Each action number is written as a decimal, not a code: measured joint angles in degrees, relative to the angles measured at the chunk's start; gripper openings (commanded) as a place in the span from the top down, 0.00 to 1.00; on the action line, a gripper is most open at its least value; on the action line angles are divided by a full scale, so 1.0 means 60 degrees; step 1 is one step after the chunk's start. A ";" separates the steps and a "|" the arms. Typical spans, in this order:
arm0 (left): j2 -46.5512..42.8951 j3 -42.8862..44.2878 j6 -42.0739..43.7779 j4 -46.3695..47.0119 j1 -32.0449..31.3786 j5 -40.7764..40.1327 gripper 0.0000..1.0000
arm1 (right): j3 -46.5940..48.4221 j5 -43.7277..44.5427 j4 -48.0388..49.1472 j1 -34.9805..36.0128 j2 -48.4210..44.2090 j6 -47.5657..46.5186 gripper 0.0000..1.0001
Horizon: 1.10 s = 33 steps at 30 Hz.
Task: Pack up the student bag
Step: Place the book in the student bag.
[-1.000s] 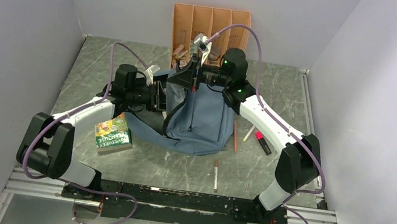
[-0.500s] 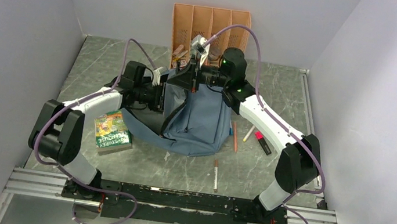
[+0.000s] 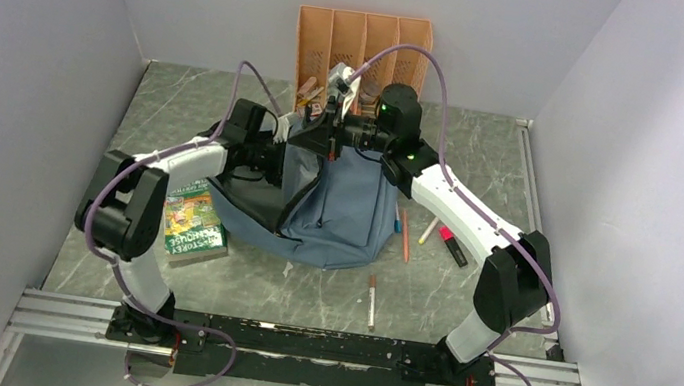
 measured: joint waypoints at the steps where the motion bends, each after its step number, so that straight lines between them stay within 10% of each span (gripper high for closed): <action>1: 0.0189 0.0200 0.0029 -0.0036 -0.0026 0.0000 0.95 | -0.0018 0.0004 0.0004 0.0000 0.0000 0.0004 1.00; 20: 0.1137 0.0794 -0.0958 0.1118 -0.0630 -0.1239 0.04 | -0.0554 0.0466 0.0594 0.0029 -0.0044 0.0164 1.00; 33: -0.1421 0.0940 -0.0036 -0.1016 0.0412 -0.2648 0.02 | -0.0943 0.3461 0.0120 0.0036 -0.0670 0.0102 1.00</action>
